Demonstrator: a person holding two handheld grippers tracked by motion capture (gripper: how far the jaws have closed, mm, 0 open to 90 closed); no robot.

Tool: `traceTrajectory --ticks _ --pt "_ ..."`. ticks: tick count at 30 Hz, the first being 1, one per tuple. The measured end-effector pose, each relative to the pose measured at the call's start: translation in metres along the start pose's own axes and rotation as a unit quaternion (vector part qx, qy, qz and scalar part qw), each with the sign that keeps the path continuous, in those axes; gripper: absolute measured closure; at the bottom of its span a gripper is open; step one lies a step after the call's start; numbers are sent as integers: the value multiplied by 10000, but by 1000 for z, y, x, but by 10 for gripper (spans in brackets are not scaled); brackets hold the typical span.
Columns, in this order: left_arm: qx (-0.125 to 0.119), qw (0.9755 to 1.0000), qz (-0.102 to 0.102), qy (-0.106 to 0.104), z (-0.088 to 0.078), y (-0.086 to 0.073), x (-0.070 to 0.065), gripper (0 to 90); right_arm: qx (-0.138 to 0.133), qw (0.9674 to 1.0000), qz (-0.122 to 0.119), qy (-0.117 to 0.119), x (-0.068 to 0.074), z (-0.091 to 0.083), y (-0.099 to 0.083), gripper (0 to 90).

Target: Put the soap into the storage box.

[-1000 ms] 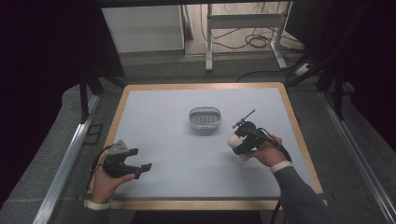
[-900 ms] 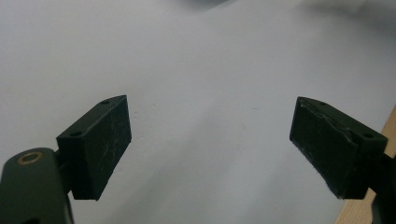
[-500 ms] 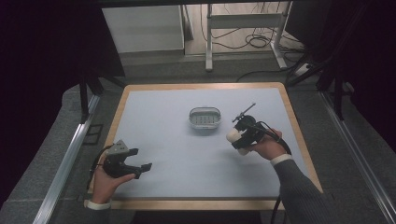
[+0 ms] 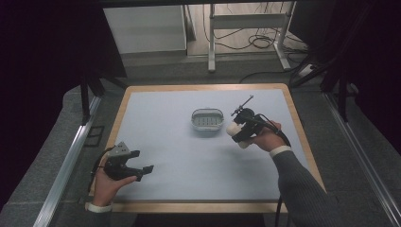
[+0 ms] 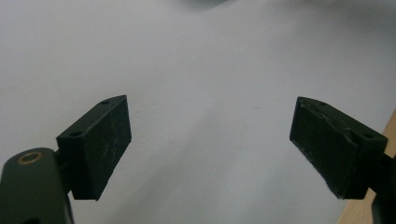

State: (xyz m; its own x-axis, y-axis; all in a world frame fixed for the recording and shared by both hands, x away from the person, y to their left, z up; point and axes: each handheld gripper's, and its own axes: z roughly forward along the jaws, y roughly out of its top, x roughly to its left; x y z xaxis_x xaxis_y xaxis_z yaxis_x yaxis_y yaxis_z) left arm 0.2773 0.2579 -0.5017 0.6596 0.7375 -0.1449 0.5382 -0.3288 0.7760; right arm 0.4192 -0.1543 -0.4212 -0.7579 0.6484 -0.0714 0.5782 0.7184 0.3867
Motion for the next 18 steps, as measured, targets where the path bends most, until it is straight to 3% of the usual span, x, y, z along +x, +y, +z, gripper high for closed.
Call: traceTrajectory --ticks 4,18 --pt "25 10000 45 -25 3 1 -3 132 -55 10000 -35 71 -4 2 5 495" --pt "37 10000 54 -15 4 1 -3 132 -95 10000 -4 -11 -17 5 17 495"
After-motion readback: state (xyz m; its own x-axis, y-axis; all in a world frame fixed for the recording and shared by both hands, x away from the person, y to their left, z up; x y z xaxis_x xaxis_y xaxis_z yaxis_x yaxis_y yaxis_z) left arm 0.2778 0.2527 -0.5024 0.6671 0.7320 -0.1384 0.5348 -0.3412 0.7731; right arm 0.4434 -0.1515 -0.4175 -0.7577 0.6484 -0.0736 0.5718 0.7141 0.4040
